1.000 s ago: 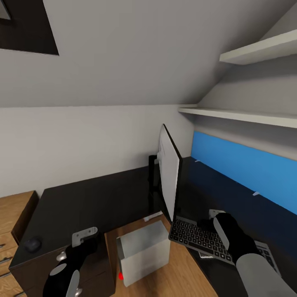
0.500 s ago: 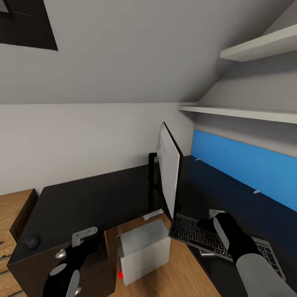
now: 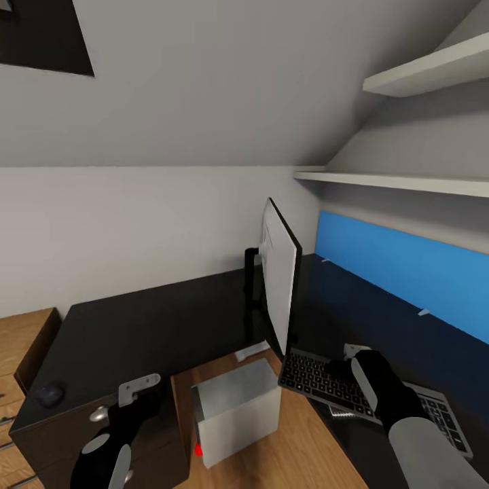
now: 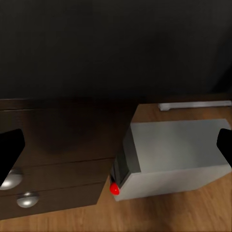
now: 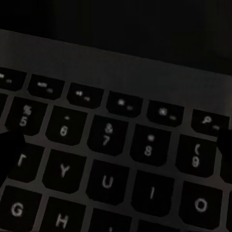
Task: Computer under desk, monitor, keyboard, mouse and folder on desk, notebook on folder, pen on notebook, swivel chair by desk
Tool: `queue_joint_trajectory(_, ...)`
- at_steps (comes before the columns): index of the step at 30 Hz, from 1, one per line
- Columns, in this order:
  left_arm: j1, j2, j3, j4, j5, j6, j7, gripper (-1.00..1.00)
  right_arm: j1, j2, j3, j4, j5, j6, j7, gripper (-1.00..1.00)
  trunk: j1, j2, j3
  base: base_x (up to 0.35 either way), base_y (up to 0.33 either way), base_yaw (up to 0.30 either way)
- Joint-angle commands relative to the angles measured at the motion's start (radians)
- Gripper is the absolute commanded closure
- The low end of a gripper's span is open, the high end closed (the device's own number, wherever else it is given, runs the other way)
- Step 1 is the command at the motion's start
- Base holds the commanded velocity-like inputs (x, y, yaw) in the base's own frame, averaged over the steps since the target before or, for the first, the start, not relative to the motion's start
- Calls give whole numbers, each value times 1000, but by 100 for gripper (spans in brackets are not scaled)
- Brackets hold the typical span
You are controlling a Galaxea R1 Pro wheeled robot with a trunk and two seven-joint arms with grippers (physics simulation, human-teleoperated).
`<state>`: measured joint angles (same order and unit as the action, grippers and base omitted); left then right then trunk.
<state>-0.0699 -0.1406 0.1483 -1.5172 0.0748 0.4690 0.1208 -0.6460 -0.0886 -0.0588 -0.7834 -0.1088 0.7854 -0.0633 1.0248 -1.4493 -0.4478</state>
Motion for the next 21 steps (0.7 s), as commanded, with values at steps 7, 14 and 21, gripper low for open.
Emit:
queue_joint_trajectory(7, -1, -1, 0, -1, 8, 5, 5, -100, 0, 0, 0, 3, -15, 4, -7, -100, 12, -22, -11, 0, 0, 0)
queue_joint_trajectory(14, -1, -1, 1, -2, 8, 6, 5, -100, 0, 0, 0, 3, -15, 5, -7, -100, 19, -36, -17, 0, 0, 0)
queue_joint_trajectory(21, -1, 1, 3, 0, 8, 8, 5, -100, 0, 0, 1, 4, -14, 7, -7, -100, 19, -36, -17, 0, 0, 0)
